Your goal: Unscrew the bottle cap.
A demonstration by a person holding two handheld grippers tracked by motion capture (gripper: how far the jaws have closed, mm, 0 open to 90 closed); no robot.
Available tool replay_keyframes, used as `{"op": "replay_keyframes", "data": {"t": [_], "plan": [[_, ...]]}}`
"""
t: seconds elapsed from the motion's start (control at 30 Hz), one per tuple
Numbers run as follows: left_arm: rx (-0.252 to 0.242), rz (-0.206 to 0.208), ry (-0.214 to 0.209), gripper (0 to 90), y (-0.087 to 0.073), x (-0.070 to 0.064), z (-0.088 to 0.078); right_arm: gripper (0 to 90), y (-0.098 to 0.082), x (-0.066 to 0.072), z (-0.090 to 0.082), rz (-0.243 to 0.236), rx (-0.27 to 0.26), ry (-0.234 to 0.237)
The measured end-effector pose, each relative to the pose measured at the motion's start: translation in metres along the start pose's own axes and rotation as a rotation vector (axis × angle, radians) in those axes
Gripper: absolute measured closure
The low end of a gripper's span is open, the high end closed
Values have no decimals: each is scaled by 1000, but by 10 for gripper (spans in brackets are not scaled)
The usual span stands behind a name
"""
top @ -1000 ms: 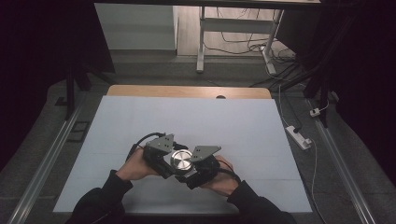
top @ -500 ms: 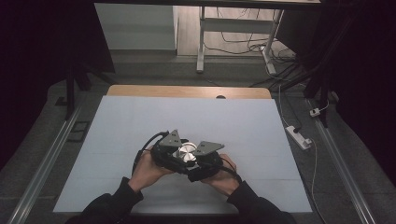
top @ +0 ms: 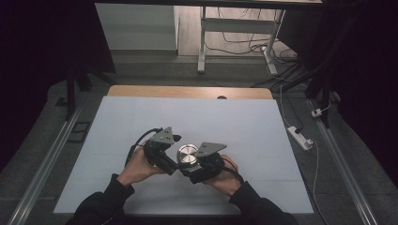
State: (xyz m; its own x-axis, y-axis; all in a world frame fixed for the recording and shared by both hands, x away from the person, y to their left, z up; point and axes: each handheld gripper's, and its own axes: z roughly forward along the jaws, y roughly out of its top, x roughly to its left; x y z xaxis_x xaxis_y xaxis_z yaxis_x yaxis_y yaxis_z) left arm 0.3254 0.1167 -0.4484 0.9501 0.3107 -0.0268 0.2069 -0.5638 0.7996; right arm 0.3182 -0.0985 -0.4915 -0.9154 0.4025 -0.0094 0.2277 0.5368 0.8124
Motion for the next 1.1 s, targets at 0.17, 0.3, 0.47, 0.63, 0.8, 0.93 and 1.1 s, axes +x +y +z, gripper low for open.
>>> {"op": "replay_keyframes", "data": {"t": [0.17, 0.3, 0.47, 0.63, 0.8, 0.93, 1.1], "plan": [[14, 65, -82, 7, -6, 2, -3, 147, 0, 4, 3, -27, 6, 46], [16, 108, -145, 21, -8, 1, -2, 147, -1, 8, 5, -46, 9, 82], [35, 176, -171, 83, -10, -3, -1, 147, 0, 12, 4, -68, -5, 130], [0, 197, -195, 184, -11, -4, -4, 147, 1, 15, 2, -89, -11, 161], [-9, 149, -143, 188, -10, -4, 1, 147, 1, 13, 2, -74, -1, 117], [-4, 80, -73, 190, -6, -6, 6, 147, 1, 9, 2, -44, 12, 59], [14, 0, 28, 190, 1, -11, 13, 147, 1, 4, 2, -8, 14, -8]]}}
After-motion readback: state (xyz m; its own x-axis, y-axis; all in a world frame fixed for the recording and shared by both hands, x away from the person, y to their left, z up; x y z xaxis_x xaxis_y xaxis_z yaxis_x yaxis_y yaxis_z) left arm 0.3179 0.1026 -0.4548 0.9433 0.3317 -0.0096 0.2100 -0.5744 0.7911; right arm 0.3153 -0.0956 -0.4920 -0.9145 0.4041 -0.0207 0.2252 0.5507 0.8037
